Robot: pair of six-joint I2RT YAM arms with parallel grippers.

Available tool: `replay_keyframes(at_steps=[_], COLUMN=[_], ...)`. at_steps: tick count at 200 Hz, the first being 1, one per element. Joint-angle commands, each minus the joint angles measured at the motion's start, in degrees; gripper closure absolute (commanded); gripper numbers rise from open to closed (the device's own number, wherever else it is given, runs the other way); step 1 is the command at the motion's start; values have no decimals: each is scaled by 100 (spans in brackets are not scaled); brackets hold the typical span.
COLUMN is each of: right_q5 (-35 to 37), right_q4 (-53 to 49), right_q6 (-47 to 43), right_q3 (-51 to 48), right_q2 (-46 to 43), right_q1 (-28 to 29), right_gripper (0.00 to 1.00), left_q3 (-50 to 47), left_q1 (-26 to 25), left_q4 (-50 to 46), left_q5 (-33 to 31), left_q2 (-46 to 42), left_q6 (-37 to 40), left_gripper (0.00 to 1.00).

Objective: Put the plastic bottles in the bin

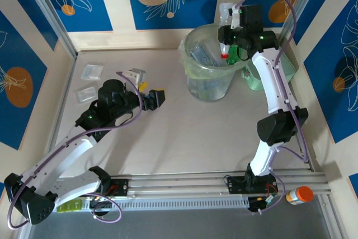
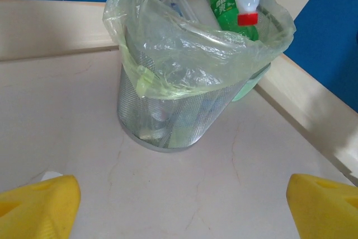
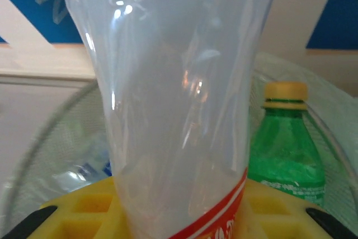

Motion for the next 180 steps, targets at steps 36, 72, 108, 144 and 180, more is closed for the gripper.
replay_keyframes(at_steps=[36, 72, 108, 144, 180], right_q5=[224, 382, 449, 484, 602], right_q4=[153, -120, -288, -112, -26], right_q6=[118, 107, 78, 37, 36], right_q3=[-1364, -1245, -748, -590, -605], right_q2=[-349, -11, -62, -446, -540], right_q1=[75, 97, 161, 300, 291], right_gripper=[63, 54, 39, 28, 37], left_q3=[15, 24, 28, 41, 33], left_q1=[18, 18, 18, 18, 27], left_q4=[96, 79, 11, -17, -58], left_q5=[-33, -57, -203, -333, -567], left_q2=[-92, -52, -65, -43, -39], left_q6=[-152, -143, -61, 44, 130], left_gripper=[6, 6, 5, 5, 5])
